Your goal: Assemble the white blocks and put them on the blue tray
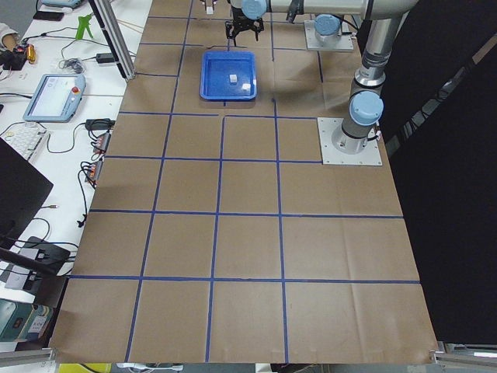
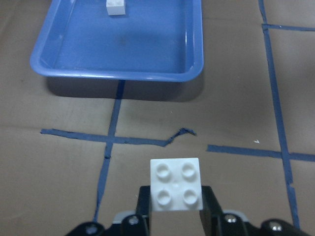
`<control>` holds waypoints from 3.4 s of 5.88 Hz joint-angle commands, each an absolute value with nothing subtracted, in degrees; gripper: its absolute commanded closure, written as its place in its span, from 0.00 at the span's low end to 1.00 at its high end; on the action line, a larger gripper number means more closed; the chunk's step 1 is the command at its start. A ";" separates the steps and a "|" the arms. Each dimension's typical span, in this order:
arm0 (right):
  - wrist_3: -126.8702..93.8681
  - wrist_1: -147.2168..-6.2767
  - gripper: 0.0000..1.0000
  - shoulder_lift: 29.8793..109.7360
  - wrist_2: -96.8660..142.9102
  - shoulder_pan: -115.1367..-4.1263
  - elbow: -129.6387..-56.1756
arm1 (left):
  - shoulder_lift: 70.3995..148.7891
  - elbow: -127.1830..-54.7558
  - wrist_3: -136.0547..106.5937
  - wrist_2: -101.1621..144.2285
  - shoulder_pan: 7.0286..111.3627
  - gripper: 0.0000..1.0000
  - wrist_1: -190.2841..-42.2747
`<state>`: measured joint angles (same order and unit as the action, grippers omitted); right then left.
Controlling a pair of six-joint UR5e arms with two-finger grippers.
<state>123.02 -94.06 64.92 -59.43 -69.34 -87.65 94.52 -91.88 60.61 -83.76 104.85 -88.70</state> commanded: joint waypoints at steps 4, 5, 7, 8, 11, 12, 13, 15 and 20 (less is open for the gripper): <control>93.98 -124.52 0.64 69.79 -59.24 -88.81 -104.65 | 85.26 -91.50 40.24 -90.42 93.36 0.01 -94.92; 85.69 -133.68 0.63 68.39 -59.41 -92.42 -107.37 | 83.86 -91.32 38.77 -90.53 90.90 0.01 -95.01; 82.44 -141.31 0.63 64.79 -59.50 -95.53 -110.90 | 83.14 -91.14 20.41 -90.26 88.70 0.01 -89.87; 82.53 -144.72 0.63 64.78 -59.50 -95.71 -113.88 | 83.06 -91.06 17.26 -90.18 87.29 0.01 -89.65; 82.97 -147.30 0.63 63.99 -59.50 -95.89 -114.87 | 81.13 -92.01 -1.70 -89.74 87.80 0.01 -90.79; 82.53 -149.13 0.63 63.11 -59.41 -96.41 -114.87 | 80.69 -92.37 -1.76 -89.74 87.72 0.01 -90.79; 82.27 -149.76 0.63 62.84 -59.41 -96.50 -114.79 | 80.94 -92.55 -1.93 -89.48 87.89 0.01 -90.79; 81.92 -149.68 0.63 62.93 -59.41 -96.59 -114.87 | 81.47 -92.55 -1.24 -89.47 88.24 0.01 -90.79; 81.39 -149.59 0.63 63.11 -59.41 -97.65 -114.96 | 81.74 -92.64 -1.14 -89.47 88.68 0.01 -90.97</control>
<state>81.41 -149.59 63.13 -59.41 -97.64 -114.95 81.82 -92.59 -1.14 -89.48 88.66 -90.96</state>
